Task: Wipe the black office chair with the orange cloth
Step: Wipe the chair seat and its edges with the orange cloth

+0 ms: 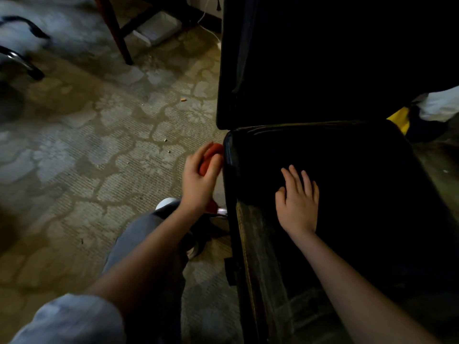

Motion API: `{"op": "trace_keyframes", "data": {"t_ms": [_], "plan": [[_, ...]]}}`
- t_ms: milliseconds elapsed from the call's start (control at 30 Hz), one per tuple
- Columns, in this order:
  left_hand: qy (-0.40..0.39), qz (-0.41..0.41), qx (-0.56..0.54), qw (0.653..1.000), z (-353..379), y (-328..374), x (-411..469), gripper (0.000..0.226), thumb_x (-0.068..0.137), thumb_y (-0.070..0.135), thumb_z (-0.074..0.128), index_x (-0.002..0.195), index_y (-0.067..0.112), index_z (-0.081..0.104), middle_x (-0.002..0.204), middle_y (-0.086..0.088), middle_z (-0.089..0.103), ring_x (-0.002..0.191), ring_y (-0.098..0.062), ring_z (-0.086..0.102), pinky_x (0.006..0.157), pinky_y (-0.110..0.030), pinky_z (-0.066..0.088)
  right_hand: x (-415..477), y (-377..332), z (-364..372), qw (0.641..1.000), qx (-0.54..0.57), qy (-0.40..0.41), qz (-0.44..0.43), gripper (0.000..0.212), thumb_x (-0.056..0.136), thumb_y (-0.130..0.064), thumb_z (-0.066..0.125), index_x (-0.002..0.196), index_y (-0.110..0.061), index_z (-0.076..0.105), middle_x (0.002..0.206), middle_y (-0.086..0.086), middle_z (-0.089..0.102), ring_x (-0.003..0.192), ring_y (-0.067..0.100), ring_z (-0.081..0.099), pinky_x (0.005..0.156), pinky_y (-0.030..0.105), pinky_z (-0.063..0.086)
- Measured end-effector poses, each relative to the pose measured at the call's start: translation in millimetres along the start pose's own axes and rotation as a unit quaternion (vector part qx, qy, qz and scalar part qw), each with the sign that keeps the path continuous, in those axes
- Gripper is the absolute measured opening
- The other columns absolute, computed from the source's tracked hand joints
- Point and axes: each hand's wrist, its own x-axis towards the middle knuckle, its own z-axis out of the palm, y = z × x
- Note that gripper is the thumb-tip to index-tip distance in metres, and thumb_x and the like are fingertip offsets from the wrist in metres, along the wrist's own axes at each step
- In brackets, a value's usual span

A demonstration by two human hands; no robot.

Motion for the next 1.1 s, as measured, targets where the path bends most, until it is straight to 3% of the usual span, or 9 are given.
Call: {"op": "trace_keyframes", "data": {"t_ms": [167, 333, 500, 633, 733, 800, 867, 967, 1100], "plan": [[-0.076, 0.01, 0.109, 0.991, 0.7, -10.3, 4.4, 0.029, 0.083, 0.033, 0.066, 0.109, 0.02, 0.067, 0.102, -0.002, 0.059, 0.091, -0.01, 0.055, 0.078, -0.028, 0.045, -0.5, -2.4, -0.9, 1.0, -0.014, -0.006, 0.002, 0.058, 0.092, -0.034, 0.019, 0.148, -0.021, 0.029, 0.156, -0.001, 0.022, 0.146, 0.021, 0.009, 0.118, 0.042, 0.002], [-0.079, 0.06, 0.194, 0.976, 15.0, -9.3, -1.5, 0.019, 0.083, 0.027, 0.064, 0.101, 0.026, 0.07, 0.095, 0.006, 0.055, 0.086, -0.005, 0.053, 0.07, -0.009, 0.035, -0.2, -3.1, -0.5, 1.0, -0.015, 0.0, 0.001, 0.063, 0.088, -0.036, 0.018, 0.147, -0.02, 0.031, 0.156, -0.001, 0.024, 0.145, 0.022, 0.011, 0.117, 0.042, 0.004], [-0.151, 0.011, 0.171, 0.974, 1.7, -4.5, -19.7, 0.028, 0.076, 0.038, 0.058, 0.098, 0.026, 0.072, 0.091, 0.005, 0.07, 0.084, -0.009, 0.064, 0.075, -0.03, 0.051, 1.0, -3.5, 1.1, 1.0, -0.025, 0.001, -0.001, 0.061, 0.088, -0.035, 0.02, 0.146, -0.02, 0.033, 0.154, 0.0, 0.028, 0.144, 0.023, 0.015, 0.116, 0.044, 0.006], [-0.218, -0.004, 0.186, 0.958, -4.7, 3.1, -40.4, 0.016, 0.082, 0.021, 0.067, 0.097, 0.024, 0.071, 0.089, 0.006, 0.067, 0.081, -0.008, 0.063, 0.073, -0.027, 0.049, 1.1, -3.7, 1.9, 1.0, -0.026, 0.015, -0.005, 0.061, 0.088, -0.034, 0.02, 0.145, -0.018, 0.035, 0.153, 0.003, 0.03, 0.143, 0.026, 0.019, 0.115, 0.046, 0.01], [-0.266, -0.011, 0.193, 0.945, -7.2, 3.0, -56.6, 0.016, 0.082, 0.022, 0.068, 0.097, 0.027, 0.071, 0.096, 0.005, 0.064, 0.084, -0.007, 0.06, 0.075, -0.024, 0.048, 0.1, -4.1, 0.9, 1.0, -0.026, 0.014, -0.008, 0.061, 0.088, -0.033, 0.02, 0.145, -0.017, 0.035, 0.153, 0.004, 0.031, 0.143, 0.027, 0.019, 0.115, 0.046, 0.01], [-0.248, -0.021, 0.157, 0.956, -9.2, 2.7, -61.0, 0.014, 0.078, 0.03, 0.064, 0.091, 0.034, 0.069, 0.099, 0.003, 0.062, 0.089, -0.007, 0.059, 0.079, -0.022, 0.048, -1.1, -4.1, -0.8, 1.0, -0.022, 0.004, -0.008, 0.06, 0.089, -0.033, 0.02, 0.146, -0.018, 0.032, 0.155, 0.003, 0.027, 0.144, 0.025, 0.016, 0.116, 0.044, 0.007], [-0.182, -0.034, 0.116, 0.976, -7.8, 4.3, -56.4, 0.012, 0.072, 0.034, 0.057, 0.081, 0.039, 0.064, 0.096, 0.004, 0.06, 0.091, -0.009, 0.058, 0.083, -0.025, 0.048, -2.4, -2.3, -3.7, 1.0, 0.001, -0.01, -0.004, 0.054, 0.096, -0.031, 0.022, 0.148, -0.019, 0.028, 0.157, 0.002, 0.021, 0.146, 0.022, 0.01, 0.117, 0.041, 0.003], [-0.11, -0.066, 0.079, 0.989, -4.1, 0.7, -42.7, 0.013, 0.07, 0.026, 0.053, 0.079, 0.03, 0.062, 0.084, -0.001, 0.065, 0.081, -0.024, 0.062, 0.076, -0.045, 0.054, -15.8, 2.0, -9.9, 0.999, 0.043, -0.022, -0.016, 0.048, 0.1, -0.025, 0.033, 0.147, -0.017, 0.03, 0.157, 0.002, 0.021, 0.146, 0.019, 0.01, 0.118, 0.039, -0.003], [-0.146, -0.001, 0.16, 0.976, -0.8, -4.9, -44.2, 0.018, 0.082, 0.021, 0.063, 0.098, 0.026, 0.066, 0.095, 0.004, 0.064, 0.086, -0.013, 0.06, 0.078, -0.033, 0.05, -47.0, 8.9, -16.1, 0.993, 0.041, -0.065, -0.086, 0.061, 0.09, -0.04, 0.02, 0.147, -0.019, 0.031, 0.156, -0.001, 0.022, 0.145, 0.015, 0.01, 0.116, 0.034, -0.005]]}}
